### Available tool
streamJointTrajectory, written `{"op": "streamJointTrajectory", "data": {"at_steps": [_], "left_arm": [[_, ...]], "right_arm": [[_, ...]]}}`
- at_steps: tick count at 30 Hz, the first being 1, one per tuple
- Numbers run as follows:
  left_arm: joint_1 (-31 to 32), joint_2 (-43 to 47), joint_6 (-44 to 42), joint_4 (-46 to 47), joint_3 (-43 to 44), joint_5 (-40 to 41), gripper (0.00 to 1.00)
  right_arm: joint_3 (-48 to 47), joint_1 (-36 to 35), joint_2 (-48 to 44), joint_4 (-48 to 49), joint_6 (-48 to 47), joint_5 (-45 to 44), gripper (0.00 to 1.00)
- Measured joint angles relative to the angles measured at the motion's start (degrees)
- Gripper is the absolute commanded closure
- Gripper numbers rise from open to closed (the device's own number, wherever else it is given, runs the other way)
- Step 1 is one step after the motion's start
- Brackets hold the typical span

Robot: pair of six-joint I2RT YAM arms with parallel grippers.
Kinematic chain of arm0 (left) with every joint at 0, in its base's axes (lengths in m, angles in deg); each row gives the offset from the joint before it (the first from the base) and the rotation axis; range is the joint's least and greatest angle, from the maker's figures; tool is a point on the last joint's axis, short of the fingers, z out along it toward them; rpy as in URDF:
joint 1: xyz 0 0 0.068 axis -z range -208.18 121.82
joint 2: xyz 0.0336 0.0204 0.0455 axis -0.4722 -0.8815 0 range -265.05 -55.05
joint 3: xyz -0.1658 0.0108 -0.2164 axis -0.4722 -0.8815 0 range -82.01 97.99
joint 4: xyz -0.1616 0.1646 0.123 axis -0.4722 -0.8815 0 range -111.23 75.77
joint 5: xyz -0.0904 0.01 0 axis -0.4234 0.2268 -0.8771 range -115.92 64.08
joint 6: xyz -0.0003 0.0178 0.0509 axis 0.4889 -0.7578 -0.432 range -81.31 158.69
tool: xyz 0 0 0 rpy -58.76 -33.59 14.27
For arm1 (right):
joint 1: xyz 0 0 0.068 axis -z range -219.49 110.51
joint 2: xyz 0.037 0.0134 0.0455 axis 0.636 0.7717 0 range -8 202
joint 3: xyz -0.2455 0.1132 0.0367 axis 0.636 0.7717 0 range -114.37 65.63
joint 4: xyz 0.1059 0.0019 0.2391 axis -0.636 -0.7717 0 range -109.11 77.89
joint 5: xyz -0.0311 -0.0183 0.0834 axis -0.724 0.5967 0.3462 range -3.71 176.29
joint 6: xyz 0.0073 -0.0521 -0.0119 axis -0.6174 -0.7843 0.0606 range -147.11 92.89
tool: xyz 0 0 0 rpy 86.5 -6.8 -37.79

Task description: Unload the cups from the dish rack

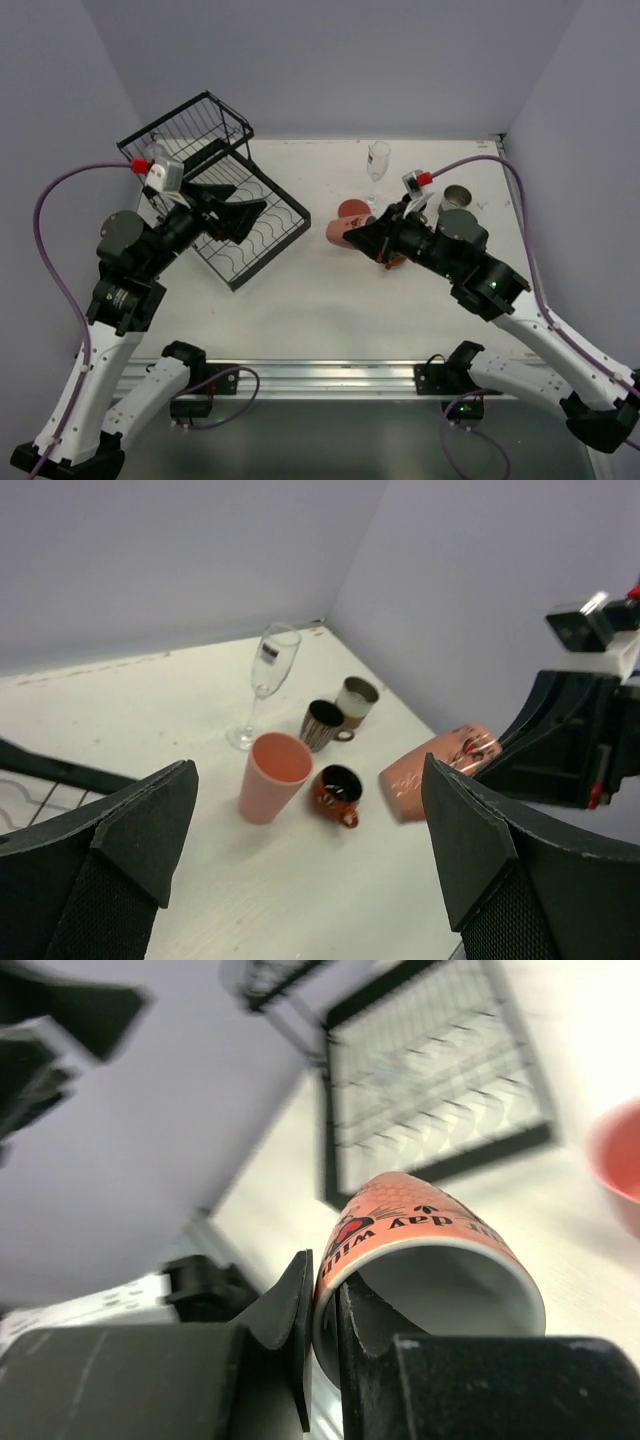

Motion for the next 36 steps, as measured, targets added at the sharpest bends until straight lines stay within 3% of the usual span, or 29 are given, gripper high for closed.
{"op": "streamJointTrajectory", "data": {"at_steps": [5, 10, 23, 36], "left_arm": [[0.28, 7.96, -7.78, -4.81, -7.3, 2.36, 0.0], [0.92, 14.49, -10.69, -5.79, -13.94, 6.27, 0.0], [5.73, 16.59, -13.38, -6.19, -18.8, 15.72, 0.0], [7.1, 15.43, -13.49, -6.21, -18.8, 16.98, 0.0]], "right_arm": [[0.09, 8.48, -7.1, -19.78, -3.67, -11.26, 1.0], [2.27, 21.59, -5.05, -27.39, -5.7, -20.57, 1.0], [-0.44, 39.26, 27.17, -22.49, -9.18, -20.68, 1.0], [-4.61, 43.28, 38.23, -17.66, -11.17, -14.91, 1.0]]}}
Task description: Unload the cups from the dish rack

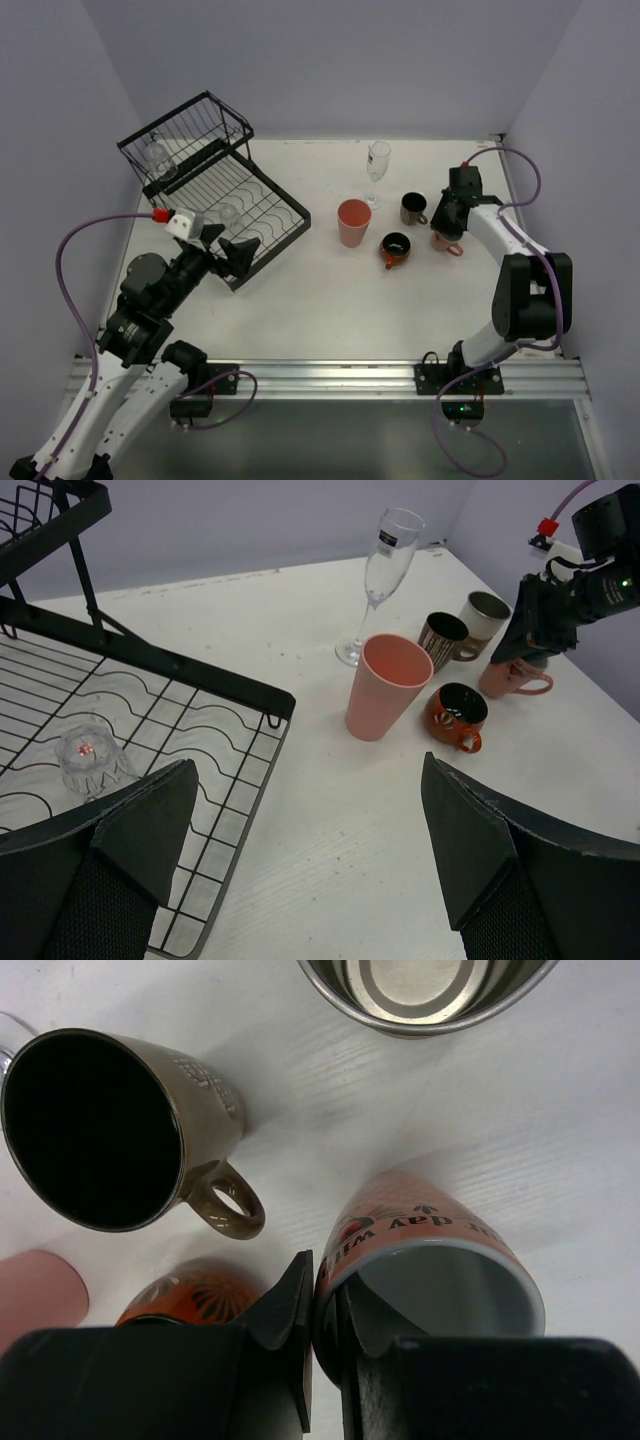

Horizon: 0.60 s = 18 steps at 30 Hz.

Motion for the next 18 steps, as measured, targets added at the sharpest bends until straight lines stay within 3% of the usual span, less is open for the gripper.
{"op": "streamJointTrajectory", "data": {"at_steps": [4, 14, 15, 18], "left_arm": [[0.0, -0.57, 0.0, 0.0, 0.0, 0.04, 0.0], [0.0, -1.51, 0.0, -0.02, 0.0, 0.22, 0.0], [0.0, -1.55, 0.0, -0.02, 0.0, 0.24, 0.0], [-0.02, -1.73, -0.02, -0.02, 0.0, 0.5, 0.0]], "right_arm": [[-0.13, 0.0, 1.55, 0.57, 0.0, 0.66, 0.94], [-0.13, 0.0, 1.38, 1.79, -0.04, 0.92, 0.46], [-0.13, 0.0, 1.16, 1.79, -0.15, 0.79, 0.37], [-0.11, 0.0, -0.35, 1.77, 0.0, 0.09, 0.26]]}}
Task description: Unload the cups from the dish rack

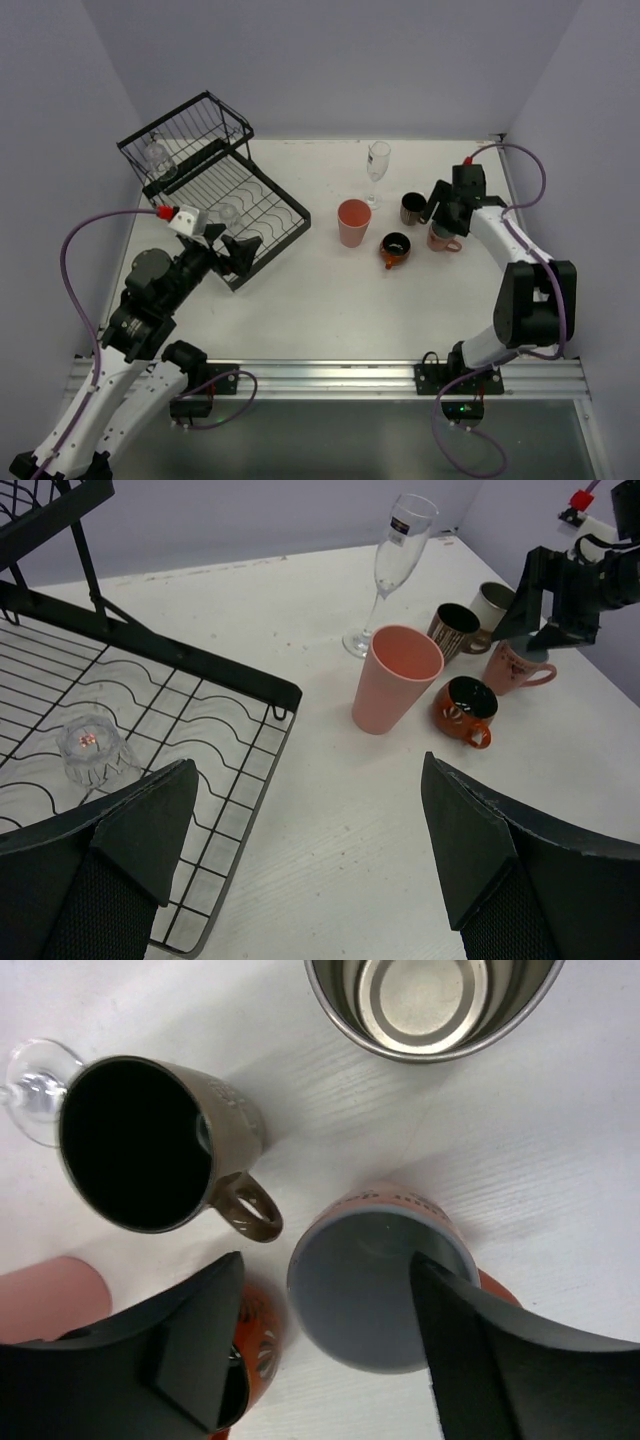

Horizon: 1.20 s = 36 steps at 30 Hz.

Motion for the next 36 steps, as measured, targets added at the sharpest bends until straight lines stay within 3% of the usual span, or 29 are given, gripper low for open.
{"op": "streamJointTrajectory", "data": {"at_steps": [4, 12, 17, 21, 23, 25, 28, 32, 36], "left_arm": [[0.0, -1.16, 0.07, 0.0, 0.0, 0.44, 0.0], [-0.02, -7.67, 0.94, -0.35, 2.1, 1.49, 0.0], [-0.02, -16.15, 1.86, -2.75, 14.62, 9.29, 0.0], [-0.04, -22.58, 1.68, -2.6, 25.99, 18.71, 0.01], [-0.04, -26.38, 1.68, -2.54, 31.17, 22.71, 0.12], [-0.15, -29.92, 2.21, -2.62, 33.81, 24.22, 0.16], [-0.17, -32.52, 4.37, -3.32, 31.56, 21.92, 0.17], [-0.09, -30.77, 9.77, -2.6, 17.46, 20.31, 0.17], [-0.04, -29.22, 14.21, -0.59, 5.64, 24.02, 0.17]], "right_arm": [[0.52, 0.0, -6.08, -0.07, 0.42, 0.09, 0.14], [6.91, 0.0, -30.05, 4.31, 2.25, 2.73, 0.09], [18.08, 0.0, -44.46, 11.32, 6.78, 9.44, 0.1], [23.63, -0.76, -49.11, 15.85, 10.01, 16.46, 0.12], [25.77, -1.92, -49.81, 17.92, 11.26, 19.74, 0.12], [27.69, -3.82, -50.18, 19.23, 12.02, 21.97, 0.12], [30.34, -6.62, -51.06, 20.87, 12.57, 24.0, 0.12], [32.92, -9.6, -52.3, 22.97, 12.74, 24.96, 0.12], [32.94, -11.26, -51.65, 25.14, 12.79, 26.73, 0.13]]}}
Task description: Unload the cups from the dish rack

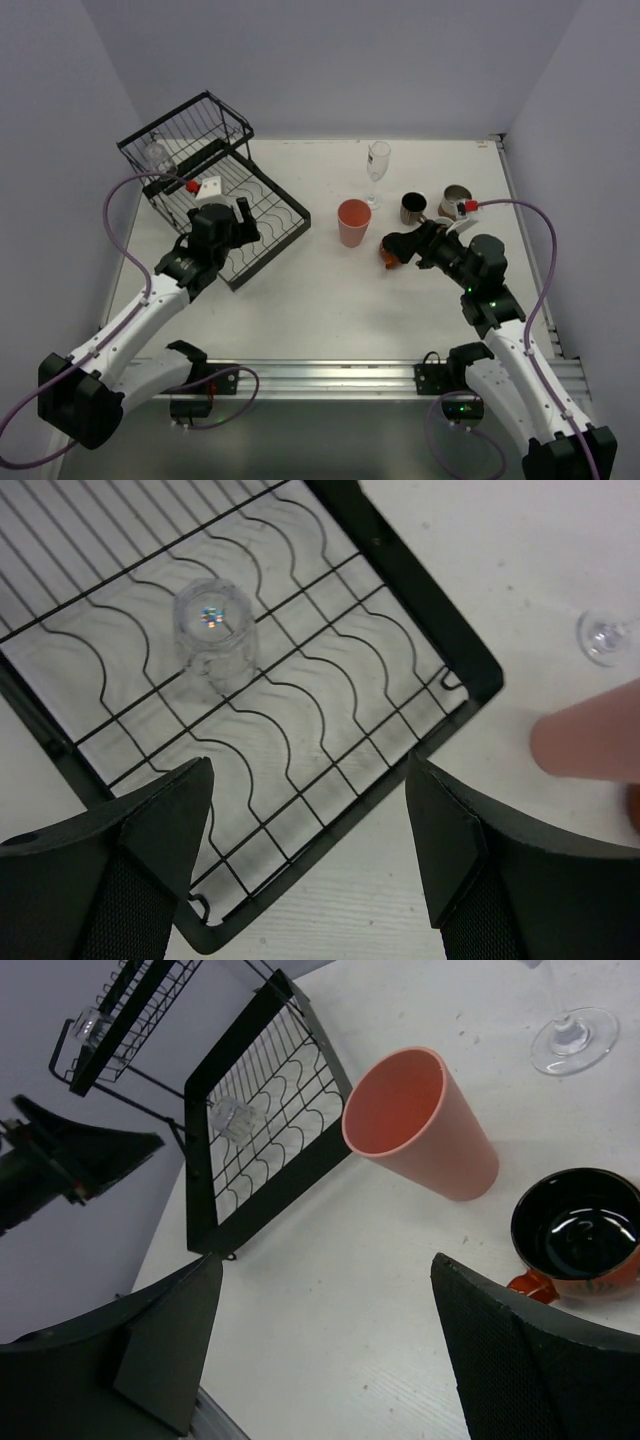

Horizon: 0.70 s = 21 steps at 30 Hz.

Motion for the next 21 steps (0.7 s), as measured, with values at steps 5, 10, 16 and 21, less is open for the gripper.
{"op": "streamJointTrajectory", "data": {"at_steps": [5, 10, 16, 21], "left_arm": [[0.0, -4.72, 2.99, 7.52, -4.37, 10.4, 0.16], [-0.48, -15.41, 2.69, 17.11, -4.48, 16.11, 0.16], [-2.75, -23.19, 1.9, 22.75, -4.61, 17.51, 0.16], [-5.05, -24.85, 0.0, 28.06, -4.87, 18.03, 0.16]], "right_arm": [[0.2, -0.66, 0.87, 2.32, 0.22, 1.88, 0.13], [0.22, -0.87, 0.9, 2.86, 0.26, 2.84, 0.14], [0.22, -1.09, 1.57, 3.19, 0.24, 4.59, 0.14], [0.22, -1.44, 2.56, 3.32, 0.26, 5.68, 0.14]]}}
